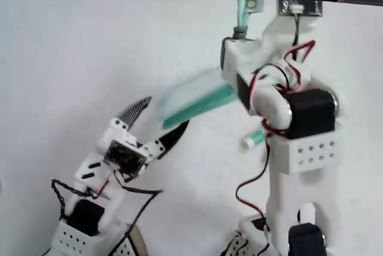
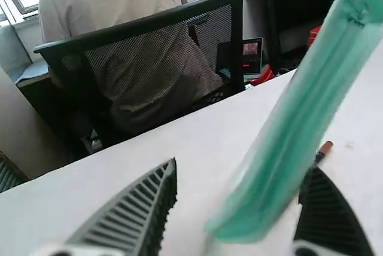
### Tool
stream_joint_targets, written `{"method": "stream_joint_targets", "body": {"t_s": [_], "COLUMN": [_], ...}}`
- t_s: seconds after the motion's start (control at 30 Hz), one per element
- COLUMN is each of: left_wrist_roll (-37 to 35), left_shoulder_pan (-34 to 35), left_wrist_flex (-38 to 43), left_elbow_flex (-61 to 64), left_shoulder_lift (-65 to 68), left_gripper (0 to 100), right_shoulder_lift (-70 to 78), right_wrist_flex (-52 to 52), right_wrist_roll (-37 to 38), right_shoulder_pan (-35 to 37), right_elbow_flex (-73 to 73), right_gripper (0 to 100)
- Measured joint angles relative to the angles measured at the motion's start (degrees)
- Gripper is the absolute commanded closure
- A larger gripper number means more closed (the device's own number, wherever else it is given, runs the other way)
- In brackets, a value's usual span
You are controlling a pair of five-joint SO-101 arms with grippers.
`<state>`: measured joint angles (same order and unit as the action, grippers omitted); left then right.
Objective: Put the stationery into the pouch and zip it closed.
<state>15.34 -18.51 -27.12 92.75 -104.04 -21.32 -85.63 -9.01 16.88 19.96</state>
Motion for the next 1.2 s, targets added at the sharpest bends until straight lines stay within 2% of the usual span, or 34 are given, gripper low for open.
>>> {"method": "stream_joint_targets", "body": {"t_s": [0.23, 0.33, 0.53, 0.63, 0.73, 0.93, 1.07, 1.2], "left_wrist_roll": [7.8, 9.2, 9.5, 5.7, 0.4, -6.0, -9.8, -12.4], "left_shoulder_pan": [-5.6, -6.4, -6.7, -6.7, -6.5, -6.4, -6.4, -6.5], "left_wrist_flex": [5.5, 5.8, 6.4, 3.8, -3.6, -17.5, -20.7, -20.9], "left_elbow_flex": [4.3, 4.3, 2.7, -3.4, -14.6, -36.6, -45.0, -46.2], "left_shoulder_lift": [0.0, 0.0, 0.0, 0.1, 2.8, 25.0, 39.6, 40.9], "left_gripper": [83, 97, 98, 98, 98, 98, 98, 98], "right_shoulder_lift": [1.1, 1.2, 1.2, 1.2, 1.2, 1.3, 1.4, 1.4], "right_wrist_flex": [-0.7, -0.7, -0.7, -0.8, -2.1, -5.4, -6.1, -6.1], "right_wrist_roll": [0.0, 0.0, -0.1, -0.1, -0.1, -0.1, -0.1, -0.1], "right_shoulder_pan": [1.8, 1.9, 1.9, 1.9, 1.5, 0.6, -1.1, -3.7], "right_elbow_flex": [3.2, 3.7, 3.7, 3.7, 3.7, 4.2, 4.2, 5.4], "right_gripper": [98.1, 98.1, 98.1, 98.1, 98.1, 98.1, 98.1, 98.1]}}
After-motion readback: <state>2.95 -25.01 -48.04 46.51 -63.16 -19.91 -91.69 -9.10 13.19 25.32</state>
